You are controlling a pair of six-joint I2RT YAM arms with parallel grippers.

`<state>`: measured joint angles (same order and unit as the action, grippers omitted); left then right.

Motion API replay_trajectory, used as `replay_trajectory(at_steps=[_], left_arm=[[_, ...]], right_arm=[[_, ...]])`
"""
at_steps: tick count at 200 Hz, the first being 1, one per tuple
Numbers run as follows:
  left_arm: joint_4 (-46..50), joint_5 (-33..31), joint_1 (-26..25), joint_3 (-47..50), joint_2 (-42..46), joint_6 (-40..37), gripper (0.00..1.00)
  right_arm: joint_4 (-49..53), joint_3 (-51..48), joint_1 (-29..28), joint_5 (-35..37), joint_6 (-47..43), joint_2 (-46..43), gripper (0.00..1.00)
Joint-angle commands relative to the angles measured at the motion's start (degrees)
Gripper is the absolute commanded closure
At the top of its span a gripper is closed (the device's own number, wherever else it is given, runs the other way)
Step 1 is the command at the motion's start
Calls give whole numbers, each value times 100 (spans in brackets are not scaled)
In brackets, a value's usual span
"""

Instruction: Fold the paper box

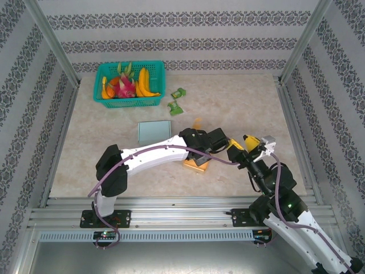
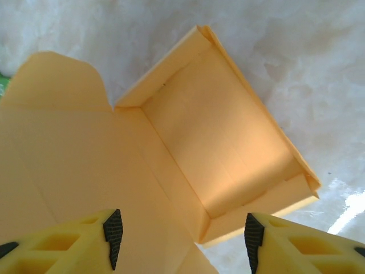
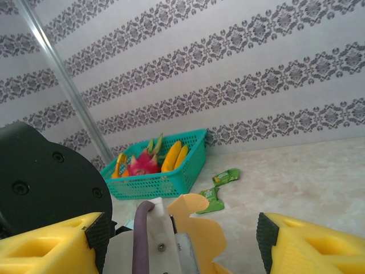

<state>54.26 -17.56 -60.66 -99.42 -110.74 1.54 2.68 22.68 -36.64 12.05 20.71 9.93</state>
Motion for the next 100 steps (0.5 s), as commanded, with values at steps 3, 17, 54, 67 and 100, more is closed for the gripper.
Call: replay_trajectory(at_steps=[3,17,54,67,100], left_arm=[[-11,-117,1241,74,1591,1591,39],[-224,7,1258,260,1743,1509,40],[-145,-303,1260,218,1625,1500,42],[-81,-536,1265,134,1526,1532,42],[-160,-724,1227,-89,1213,1434,45]], right_arm=[[1133,-131,96,569,-392,-152,30],[1076,-132,98,475,-409,-102,30],[1082,-73,96,186,-419,-192,30],[1115,-58,98,115,-412,-281,30],[1197,267,97,-66,-334,-350,30]])
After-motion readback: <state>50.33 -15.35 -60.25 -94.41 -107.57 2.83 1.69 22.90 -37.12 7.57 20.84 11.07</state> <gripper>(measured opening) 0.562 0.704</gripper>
